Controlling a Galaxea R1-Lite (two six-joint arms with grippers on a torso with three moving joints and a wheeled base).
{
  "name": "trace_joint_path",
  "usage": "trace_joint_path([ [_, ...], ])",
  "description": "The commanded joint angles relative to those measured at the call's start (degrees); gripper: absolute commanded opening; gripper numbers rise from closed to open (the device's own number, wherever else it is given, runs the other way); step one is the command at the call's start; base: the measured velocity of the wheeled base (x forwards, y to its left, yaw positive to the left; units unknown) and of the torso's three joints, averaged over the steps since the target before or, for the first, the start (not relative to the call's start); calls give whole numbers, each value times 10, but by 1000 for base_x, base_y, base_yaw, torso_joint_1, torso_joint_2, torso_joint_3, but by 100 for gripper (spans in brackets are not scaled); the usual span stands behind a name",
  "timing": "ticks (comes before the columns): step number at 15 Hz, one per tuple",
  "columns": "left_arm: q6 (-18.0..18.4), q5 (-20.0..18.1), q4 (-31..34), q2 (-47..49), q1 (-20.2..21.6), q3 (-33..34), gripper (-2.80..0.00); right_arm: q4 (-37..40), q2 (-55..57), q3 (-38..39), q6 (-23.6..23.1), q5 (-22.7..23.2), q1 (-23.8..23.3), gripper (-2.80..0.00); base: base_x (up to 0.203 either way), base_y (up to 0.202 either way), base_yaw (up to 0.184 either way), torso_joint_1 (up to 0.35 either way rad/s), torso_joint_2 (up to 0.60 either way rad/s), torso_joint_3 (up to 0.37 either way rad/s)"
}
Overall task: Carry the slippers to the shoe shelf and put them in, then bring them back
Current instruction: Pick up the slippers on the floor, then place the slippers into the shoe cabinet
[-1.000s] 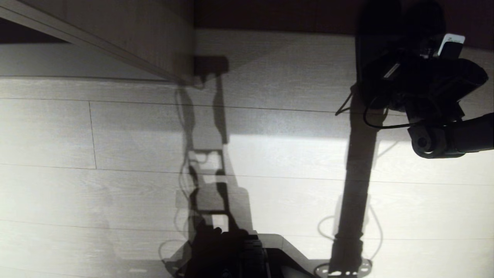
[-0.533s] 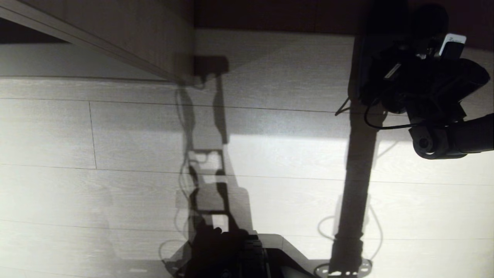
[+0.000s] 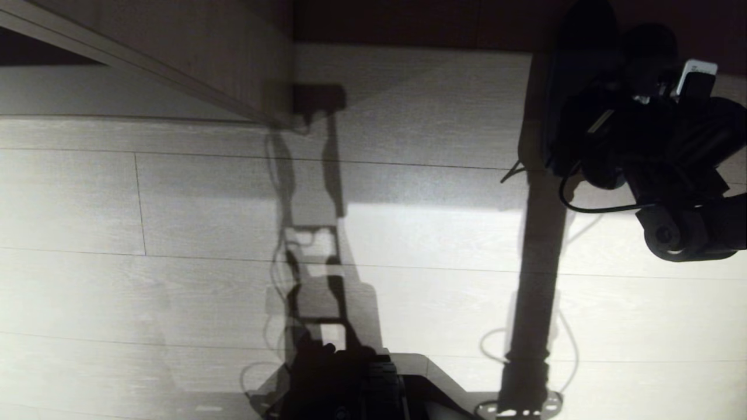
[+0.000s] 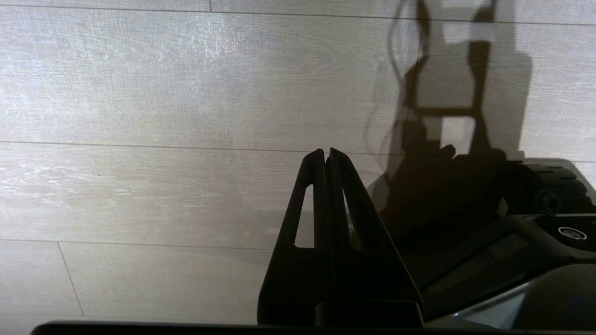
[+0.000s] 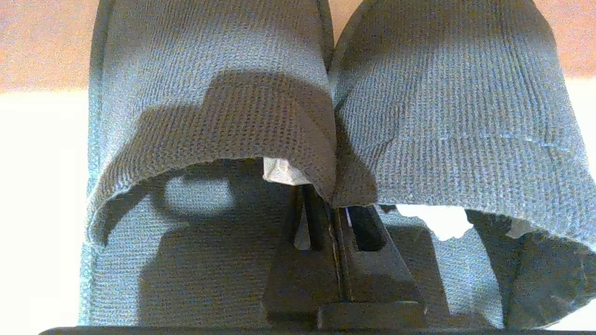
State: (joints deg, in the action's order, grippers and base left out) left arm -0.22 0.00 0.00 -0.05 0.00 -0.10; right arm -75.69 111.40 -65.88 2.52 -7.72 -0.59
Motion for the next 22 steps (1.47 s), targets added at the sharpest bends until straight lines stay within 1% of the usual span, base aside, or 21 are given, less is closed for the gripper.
trace_joint_path([
  [1,0,0,0,0,0,0,-280,-7,-50,55,1,-1,9,-280,0,0,0,0,0,0],
  [3,0,0,-1,0,0,0,-280,-9,-106,104,0,0,15,-280,0,0,0,0,0,0],
  [4,0,0,-1,0,0,0,-280,-10,-126,113,-7,0,22,-280,0,0,0,0,0,0],
  [6,0,0,0,0,0,0,-280,-10,-163,147,-44,-1,35,-280,0,0,0,0,0,0],
  [8,0,0,0,0,0,1,-280,-8,-190,181,-57,-1,43,-280,0,0,0,0,0,0],
  [11,0,0,0,0,0,1,-280,7,-243,272,-67,-1,57,-280,0,0,0,0,0,0],
  [16,0,0,0,0,0,0,-280,28,-365,413,-101,0,75,-280,0,0,0,0,0,0],
  [18,0,0,0,0,0,1,-280,49,-410,451,-104,-1,80,-280,0,0,0,0,0,0],
  [22,0,0,0,0,0,1,-280,110,-535,530,-105,-3,79,-280,0,0,0,0,0,0],
])
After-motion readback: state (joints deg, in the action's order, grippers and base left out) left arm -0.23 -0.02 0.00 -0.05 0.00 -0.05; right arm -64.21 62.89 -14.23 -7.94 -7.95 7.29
